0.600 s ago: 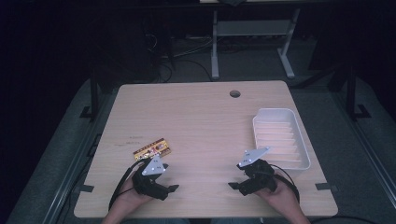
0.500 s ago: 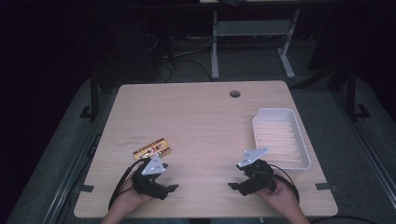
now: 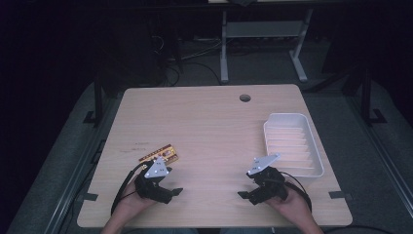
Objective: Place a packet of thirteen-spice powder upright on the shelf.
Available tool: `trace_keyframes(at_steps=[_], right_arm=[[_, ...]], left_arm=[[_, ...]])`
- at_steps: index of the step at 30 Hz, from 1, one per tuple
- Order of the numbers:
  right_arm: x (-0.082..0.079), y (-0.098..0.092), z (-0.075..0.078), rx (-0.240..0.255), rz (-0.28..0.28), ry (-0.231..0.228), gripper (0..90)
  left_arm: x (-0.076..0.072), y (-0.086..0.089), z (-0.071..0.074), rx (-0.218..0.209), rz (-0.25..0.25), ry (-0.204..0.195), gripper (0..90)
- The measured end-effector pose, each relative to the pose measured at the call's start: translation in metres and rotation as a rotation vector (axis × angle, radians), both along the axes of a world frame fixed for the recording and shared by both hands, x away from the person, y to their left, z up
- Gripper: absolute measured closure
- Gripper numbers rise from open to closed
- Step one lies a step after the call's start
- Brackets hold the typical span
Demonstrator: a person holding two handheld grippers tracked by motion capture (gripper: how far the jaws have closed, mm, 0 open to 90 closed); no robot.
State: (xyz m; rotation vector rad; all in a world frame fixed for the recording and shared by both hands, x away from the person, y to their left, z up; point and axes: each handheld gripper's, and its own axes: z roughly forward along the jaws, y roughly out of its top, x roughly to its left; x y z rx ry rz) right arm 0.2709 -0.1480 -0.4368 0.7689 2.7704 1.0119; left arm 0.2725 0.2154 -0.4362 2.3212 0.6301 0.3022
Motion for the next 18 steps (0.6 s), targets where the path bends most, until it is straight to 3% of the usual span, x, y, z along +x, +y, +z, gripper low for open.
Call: trace_keyframes(at_steps=[18], right_arm=[[0.0, 0.002, -0.001, 0.009, 0.0, 0.011, 24.2]], left_arm=[[0.021, 0.04, 0.002, -0.046, 0.111, -0.023, 19.5]])
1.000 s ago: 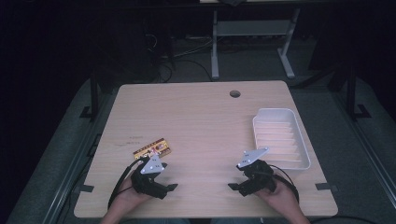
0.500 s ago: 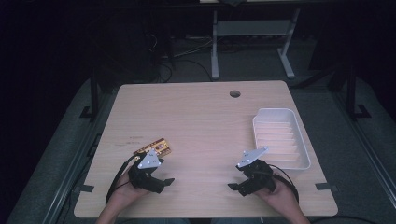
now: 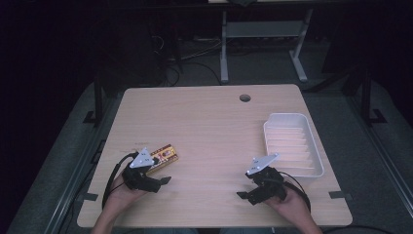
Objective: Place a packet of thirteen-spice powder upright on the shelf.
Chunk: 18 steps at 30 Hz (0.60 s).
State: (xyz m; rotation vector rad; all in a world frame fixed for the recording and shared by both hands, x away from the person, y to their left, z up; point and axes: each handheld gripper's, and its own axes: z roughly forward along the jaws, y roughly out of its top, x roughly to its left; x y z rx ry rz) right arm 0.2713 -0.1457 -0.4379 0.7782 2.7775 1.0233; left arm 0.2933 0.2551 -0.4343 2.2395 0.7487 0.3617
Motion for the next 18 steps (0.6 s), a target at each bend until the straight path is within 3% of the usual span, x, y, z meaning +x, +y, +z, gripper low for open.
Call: trace_keyframes(at_steps=[18], right_arm=[[-0.003, 0.006, 0.0, -0.003, 0.028, -0.001, 24.2]], left_arm=[[0.019, 0.031, -0.005, -0.008, 0.121, 0.006, 19.3]])
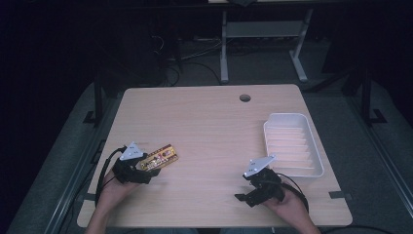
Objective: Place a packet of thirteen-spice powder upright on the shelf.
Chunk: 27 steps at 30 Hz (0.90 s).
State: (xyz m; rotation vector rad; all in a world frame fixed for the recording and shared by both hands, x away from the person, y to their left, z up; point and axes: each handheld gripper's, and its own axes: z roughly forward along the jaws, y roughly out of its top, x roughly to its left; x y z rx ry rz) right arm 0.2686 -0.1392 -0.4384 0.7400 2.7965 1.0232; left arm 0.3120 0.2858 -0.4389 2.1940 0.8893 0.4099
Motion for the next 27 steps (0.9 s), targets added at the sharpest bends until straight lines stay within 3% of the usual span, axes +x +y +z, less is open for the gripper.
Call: trace_keyframes(at_steps=[6, 9, 15, 18, 27], right_arm=[[0.0, 0.001, 0.002, 0.009, 0.0, -0.003, 24.2], [-0.001, 0.002, 0.001, 0.007, 0.006, 0.001, 24.2], [-0.001, 0.004, 0.0, 0.002, 0.014, 0.004, 24.2], [-0.001, 0.004, 0.0, 0.005, 0.018, 0.002, 24.2], [-0.002, 0.007, -0.001, 0.001, 0.032, 0.008, 24.2]], left_arm=[[0.004, 0.004, 0.003, 0.004, 0.002, -0.002, 19.2], [0.012, 0.006, 0.004, 0.049, 0.001, 0.016, 16.6], [0.019, 0.008, 0.001, 0.054, -0.019, 0.033, 16.4], [0.025, 0.008, -0.004, 0.056, -0.034, 0.062, 16.4], [0.031, 0.011, -0.009, 0.051, -0.007, 0.081, 16.5]])
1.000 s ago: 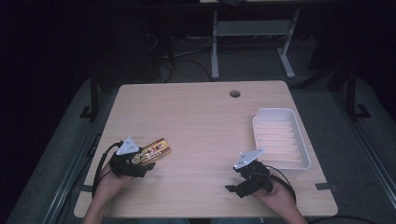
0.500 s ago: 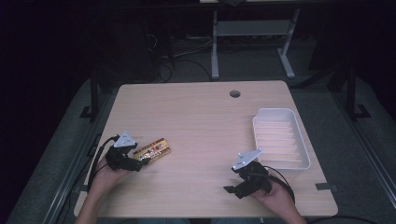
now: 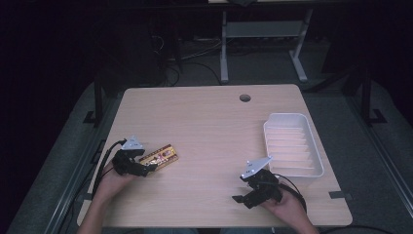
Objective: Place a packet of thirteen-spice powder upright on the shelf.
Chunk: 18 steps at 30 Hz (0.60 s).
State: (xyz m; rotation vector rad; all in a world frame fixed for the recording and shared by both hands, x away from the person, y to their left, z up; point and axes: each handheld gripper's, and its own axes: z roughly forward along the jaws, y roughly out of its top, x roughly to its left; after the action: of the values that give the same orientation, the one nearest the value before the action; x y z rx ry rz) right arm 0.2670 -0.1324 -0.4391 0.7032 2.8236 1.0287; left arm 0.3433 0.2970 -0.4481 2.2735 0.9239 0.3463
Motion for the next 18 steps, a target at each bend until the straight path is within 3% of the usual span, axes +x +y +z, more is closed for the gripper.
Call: trace_keyframes(at_steps=[5, 9, 18], right_arm=[[0.0003, -0.0001, 0.0001, 0.004, 0.004, 0.002, 24.2], [0.0003, -0.0009, 0.0008, 0.011, 0.003, 0.0, 24.2], [0.0007, 0.0, 0.0008, 0.011, 0.007, 0.001, 24.2]], left_arm=[[0.0029, 0.0007, -0.0037, -0.01, -0.009, 0.036, 16.6], [0.0025, -0.0022, -0.0052, 0.006, -0.03, 0.049, 20.3], [0.0015, -0.0044, -0.0068, 0.04, -0.041, 0.052, 28.4]])
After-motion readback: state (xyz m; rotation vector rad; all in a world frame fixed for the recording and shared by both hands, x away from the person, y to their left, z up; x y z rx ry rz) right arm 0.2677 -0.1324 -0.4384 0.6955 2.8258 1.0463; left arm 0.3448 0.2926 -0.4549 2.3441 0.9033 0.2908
